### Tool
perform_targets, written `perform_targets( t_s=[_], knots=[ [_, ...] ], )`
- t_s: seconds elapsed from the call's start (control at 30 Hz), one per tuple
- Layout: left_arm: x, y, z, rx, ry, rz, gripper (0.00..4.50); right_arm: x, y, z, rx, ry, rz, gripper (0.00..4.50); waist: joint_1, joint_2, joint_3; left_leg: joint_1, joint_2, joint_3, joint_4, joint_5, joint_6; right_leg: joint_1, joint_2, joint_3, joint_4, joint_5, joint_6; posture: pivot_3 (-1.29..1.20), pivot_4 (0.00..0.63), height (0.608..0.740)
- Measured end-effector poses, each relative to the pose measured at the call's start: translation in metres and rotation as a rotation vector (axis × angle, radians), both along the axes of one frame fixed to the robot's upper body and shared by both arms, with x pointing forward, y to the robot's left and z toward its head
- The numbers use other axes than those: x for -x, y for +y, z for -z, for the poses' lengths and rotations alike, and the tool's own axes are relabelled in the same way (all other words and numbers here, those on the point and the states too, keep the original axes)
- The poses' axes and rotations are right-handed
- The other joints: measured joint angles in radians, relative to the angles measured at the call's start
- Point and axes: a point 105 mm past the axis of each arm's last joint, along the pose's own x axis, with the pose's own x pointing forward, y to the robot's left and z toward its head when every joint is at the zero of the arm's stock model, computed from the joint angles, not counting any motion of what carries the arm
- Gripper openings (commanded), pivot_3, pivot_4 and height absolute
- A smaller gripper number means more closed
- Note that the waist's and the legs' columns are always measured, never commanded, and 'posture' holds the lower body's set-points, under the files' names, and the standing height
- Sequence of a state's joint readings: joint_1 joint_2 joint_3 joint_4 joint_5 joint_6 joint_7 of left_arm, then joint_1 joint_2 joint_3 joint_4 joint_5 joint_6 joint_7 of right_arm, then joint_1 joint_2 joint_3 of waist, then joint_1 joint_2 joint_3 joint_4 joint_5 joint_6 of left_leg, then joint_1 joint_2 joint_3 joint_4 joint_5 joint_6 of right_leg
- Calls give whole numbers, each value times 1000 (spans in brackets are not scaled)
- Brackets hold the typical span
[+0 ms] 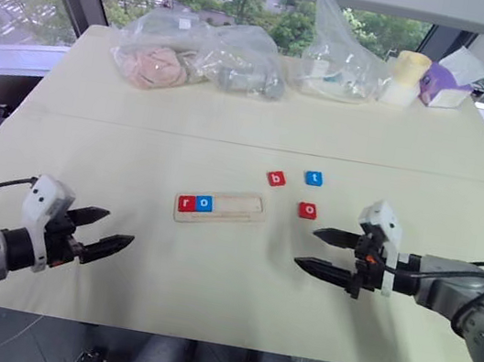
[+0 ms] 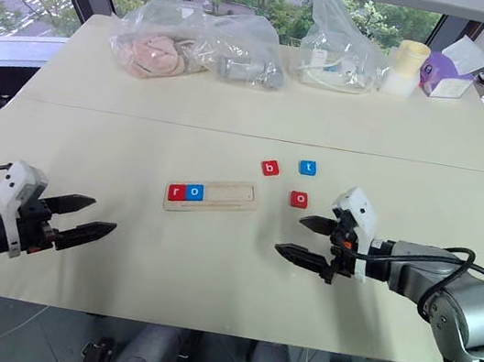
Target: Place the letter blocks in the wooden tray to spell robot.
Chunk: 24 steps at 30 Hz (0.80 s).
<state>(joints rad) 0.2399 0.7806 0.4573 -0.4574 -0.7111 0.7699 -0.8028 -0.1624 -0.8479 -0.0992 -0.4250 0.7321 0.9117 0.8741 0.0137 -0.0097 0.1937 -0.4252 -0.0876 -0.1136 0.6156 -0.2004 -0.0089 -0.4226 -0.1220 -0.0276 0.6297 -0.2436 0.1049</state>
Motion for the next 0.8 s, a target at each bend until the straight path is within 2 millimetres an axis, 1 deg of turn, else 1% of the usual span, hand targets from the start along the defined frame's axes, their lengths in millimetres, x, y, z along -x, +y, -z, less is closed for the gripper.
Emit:
perform_targets(
  t_s=[0.27, 0.53, 0.63, 0.7, 0.8],
  knots=[
    [-1, 2, -1, -4, -13, -5, 4500, 0, 1, 1, 7, -3, -1, 4480, 0, 0, 0, 0, 0, 0, 0, 0, 0, 0, 0, 0, 0, 0, 0, 0, 150, 740],
    [-12, 15, -3, -61, -46, -35, 4500, 0, -1, 4, 13, -2, 5, 4480, 0, 0, 0, 0, 0, 0, 0, 0, 0, 0, 0, 0, 0, 0, 0, 0, 150, 740],
    [-16, 20, -6, -120, -54, -7, 4500, 1, -1, 8, 51, -10, -14, 4480, 0, 0, 0, 0, 0, 0, 0, 0, 0, 0, 0, 0, 0, 0, 0, 0, 150, 740],
    [-22, 25, -10, -200, -65, 33, 4500, 1, -2, 13, 117, -15, -36, 4480, 1, 0, 0, 0, 0, 0, 0, 0, 0, -1, 0, 0, 0, 0, 0, 0, 150, 740],
    [-40, 30, -21, -256, -117, 71, 4500, -5, 3, 6, 121, -40, -47, 4480, 0, 0, 0, 0, 0, 0, 0, -2, -3, -1, 0, 0, 0, 0, -1, 0, 150, 740]
  ],
)
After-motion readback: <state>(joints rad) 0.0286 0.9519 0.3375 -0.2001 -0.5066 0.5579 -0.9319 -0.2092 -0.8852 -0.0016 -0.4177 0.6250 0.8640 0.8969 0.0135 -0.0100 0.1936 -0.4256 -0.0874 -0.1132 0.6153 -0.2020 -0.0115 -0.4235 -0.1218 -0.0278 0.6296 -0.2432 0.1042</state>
